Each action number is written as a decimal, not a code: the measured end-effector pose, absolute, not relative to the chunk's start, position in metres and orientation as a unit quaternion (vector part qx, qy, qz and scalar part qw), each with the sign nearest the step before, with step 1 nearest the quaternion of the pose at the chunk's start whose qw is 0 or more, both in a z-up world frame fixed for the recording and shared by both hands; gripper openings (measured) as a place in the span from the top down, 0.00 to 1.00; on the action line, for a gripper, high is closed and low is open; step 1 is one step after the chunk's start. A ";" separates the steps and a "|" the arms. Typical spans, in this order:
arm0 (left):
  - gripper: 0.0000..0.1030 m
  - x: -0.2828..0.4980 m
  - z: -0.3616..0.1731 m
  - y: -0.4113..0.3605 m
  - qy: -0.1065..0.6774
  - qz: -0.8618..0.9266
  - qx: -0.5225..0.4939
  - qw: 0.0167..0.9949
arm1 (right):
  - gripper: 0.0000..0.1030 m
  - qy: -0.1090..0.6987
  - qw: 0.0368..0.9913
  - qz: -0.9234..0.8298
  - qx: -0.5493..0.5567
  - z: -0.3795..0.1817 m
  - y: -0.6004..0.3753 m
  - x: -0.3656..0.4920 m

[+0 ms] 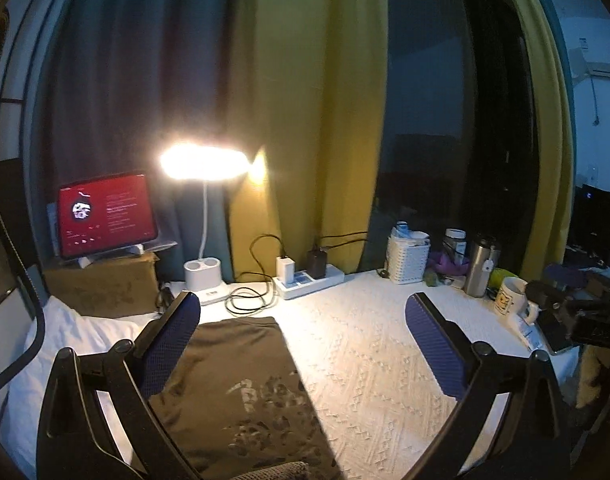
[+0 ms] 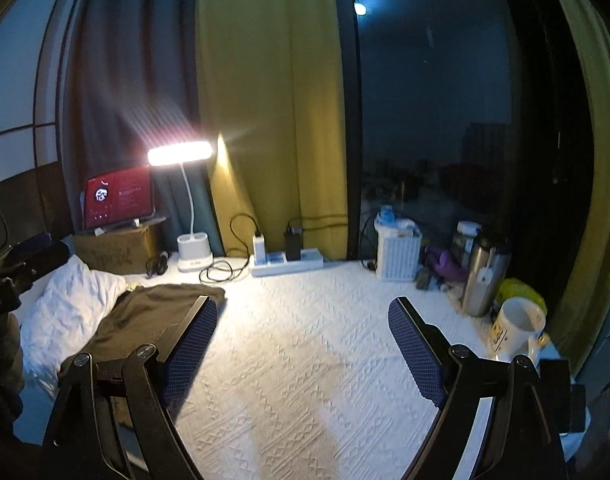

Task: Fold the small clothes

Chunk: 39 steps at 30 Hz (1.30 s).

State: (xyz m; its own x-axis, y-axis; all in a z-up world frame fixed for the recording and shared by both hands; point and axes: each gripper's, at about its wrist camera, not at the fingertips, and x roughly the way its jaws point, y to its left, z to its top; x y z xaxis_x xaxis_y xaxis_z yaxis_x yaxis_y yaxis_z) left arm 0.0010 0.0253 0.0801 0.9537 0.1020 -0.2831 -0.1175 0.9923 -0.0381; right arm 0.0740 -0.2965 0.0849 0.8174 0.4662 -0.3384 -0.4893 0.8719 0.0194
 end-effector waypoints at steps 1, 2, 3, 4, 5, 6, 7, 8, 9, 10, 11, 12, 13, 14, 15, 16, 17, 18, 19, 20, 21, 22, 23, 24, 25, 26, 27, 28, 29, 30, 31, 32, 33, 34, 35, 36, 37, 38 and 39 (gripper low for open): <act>0.01 -0.001 0.081 0.026 0.138 0.063 -0.027 0.988 | 0.14 0.162 0.954 0.249 -0.038 0.089 -0.295 0.071; 0.01 -0.003 0.083 0.028 0.134 0.074 -0.027 0.988 | 0.14 0.158 0.955 0.248 -0.040 0.092 -0.295 0.069; 0.01 -0.005 0.085 0.030 0.130 0.086 -0.027 0.987 | 0.14 0.154 0.956 0.247 -0.041 0.095 -0.294 0.066; 0.01 -0.007 0.087 0.032 0.126 0.099 -0.028 0.987 | 0.13 0.150 0.956 0.248 -0.043 0.098 -0.292 0.065; 0.01 -0.009 0.088 0.035 0.124 0.107 -0.028 0.986 | 0.13 0.148 0.957 0.248 -0.044 0.100 -0.291 0.062; 0.01 -0.011 0.091 0.037 0.121 0.111 -0.029 0.986 | 0.13 0.143 0.957 0.248 -0.046 0.104 -0.290 0.059; 0.01 -0.013 0.093 0.039 0.119 0.112 -0.029 0.986 | 0.13 0.139 0.957 0.248 -0.048 0.107 -0.289 0.057; 0.01 -0.016 0.095 0.041 0.118 0.113 -0.028 0.986 | 0.13 0.133 0.959 0.247 -0.051 0.112 -0.288 0.053; 0.01 -0.019 0.099 0.042 0.113 0.116 -0.026 0.986 | 0.13 0.130 0.959 0.245 -0.052 0.115 -0.287 0.051; 0.01 -0.023 0.102 0.042 0.107 0.120 -0.024 0.987 | 0.12 0.126 0.961 0.241 -0.052 0.119 -0.287 0.048; 0.01 -0.027 0.105 0.043 0.101 0.122 -0.022 0.987 | 0.12 0.124 0.962 0.239 -0.052 0.122 -0.287 0.046; 0.01 -0.031 0.107 0.043 0.096 0.123 -0.020 0.988 | 0.11 0.120 0.962 0.239 -0.051 0.126 -0.286 0.043; 0.01 -0.034 0.111 0.044 0.091 0.123 -0.018 0.988 | 0.11 0.117 0.963 0.239 -0.051 0.129 -0.286 0.041; 0.01 -0.036 0.113 0.044 0.087 0.122 -0.015 0.989 | 0.10 0.113 0.963 0.239 -0.050 0.133 -0.286 0.039; 0.01 -0.038 0.116 0.044 0.085 0.124 -0.012 0.989 | 0.10 0.109 0.964 0.238 -0.049 0.137 -0.285 0.037; 0.01 -0.039 0.118 0.044 0.083 0.129 -0.009 0.988 | 0.10 0.107 0.964 0.238 -0.049 0.140 -0.285 0.035; 0.01 -0.040 0.120 0.044 0.083 0.131 -0.007 0.988 | 0.09 0.103 0.964 0.239 -0.050 0.143 -0.284 0.033; 0.01 -0.041 0.121 0.045 0.082 0.132 -0.008 0.988 | 0.09 0.100 0.964 0.240 -0.050 0.147 -0.283 0.031; 0.01 -0.042 0.123 0.046 0.081 0.132 -0.009 0.988 | 0.09 0.096 0.965 0.239 -0.050 0.151 -0.282 0.029; 0.01 -0.043 0.125 0.047 0.081 0.136 -0.011 0.987 | 0.09 0.093 0.965 0.239 -0.050 0.153 -0.282 0.027; 0.01 -0.045 0.127 0.049 0.079 0.141 -0.016 0.987 | 0.09 0.090 0.965 0.239 -0.049 0.157 -0.282 0.025; 0.01 -0.046 0.128 0.051 0.077 0.143 -0.020 0.987 | 0.09 0.088 0.966 0.240 -0.048 0.159 -0.282 0.024; 0.01 -0.048 0.129 0.052 0.074 0.144 -0.025 0.987 | 0.09 0.086 0.966 0.240 -0.048 0.162 -0.282 0.022; 0.01 -0.050 0.130 0.053 0.072 0.143 -0.028 0.987 | 0.08 0.082 0.966 0.240 -0.048 0.166 -0.283 0.020; 0.01 -0.052 0.132 0.054 0.069 0.144 -0.032 0.987 | 0.08 0.079 0.966 0.240 -0.048 0.169 -0.283 0.018; 0.01 -0.054 0.133 0.056 0.066 0.146 -0.035 0.986 | 0.08 0.077 0.967 0.240 -0.048 0.172 -0.283 0.017; 0.01 -0.056 0.135 0.056 0.064 0.146 -0.036 0.987 | 0.08 0.076 0.967 0.240 -0.048 0.174 -0.283 0.015; 0.01 -0.057 0.137 0.056 0.061 0.148 -0.036 0.986 | 0.08 0.075 0.967 0.240 -0.048 0.176 -0.283 0.014; 0.01 -0.058 0.138 0.056 0.060 0.149 -0.035 0.986 | 0.08 0.075 0.967 0.240 -0.048 0.178 -0.283 0.013; 0.01 -0.060 0.140 0.056 0.057 0.149 -0.035 0.987 | 0.08 0.075 0.967 0.240 -0.048 0.180 -0.283 0.011; 0.01 -0.062 0.143 0.056 0.052 0.148 -0.037 0.987 | 0.08 0.075 0.967 0.241 -0.048 0.182 -0.283 0.010; 0.01 -0.063 0.145 0.057 0.050 0.149 -0.039 0.987 | 0.08 0.074 0.966 0.242 -0.048 0.183 -0.283 0.010; 0.01 -0.065 0.146 0.058 0.047 0.149 -0.040 0.987 | 0.08 0.075 0.966 0.242 -0.049 0.185 -0.283 0.009; 0.01 -0.067 0.149 0.059 0.043 0.149 -0.042 0.987 | 0.07 0.075 0.966 0.241 -0.048 0.187 -0.284 0.007; 0.01 -0.069 0.150 0.059 0.039 0.150 -0.043 0.987 | 0.07 0.074 0.966 0.241 -0.047 0.188 -0.284 0.006; 0.01 -0.070 0.151 0.060 0.036 0.150 -0.044 0.987 | 0.07 0.072 0.967 0.241 -0.047 0.190 -0.285 0.005; 0.01 -0.071 0.152 0.060 0.034 0.149 -0.045 0.987 | 0.07 0.071 0.967 0.241 -0.046 0.191 -0.285 0.004; 0.01 -0.072 0.153 0.061 0.032 0.150 -0.046 0.987 | 0.07 0.069 0.967 0.239 -0.046 0.192 -0.285 0.003; 0.01 -0.073 0.153 0.062 0.033 0.151 -0.049 0.987 | 0.07 0.068 0.968 0.238 -0.047 0.191 -0.285 0.002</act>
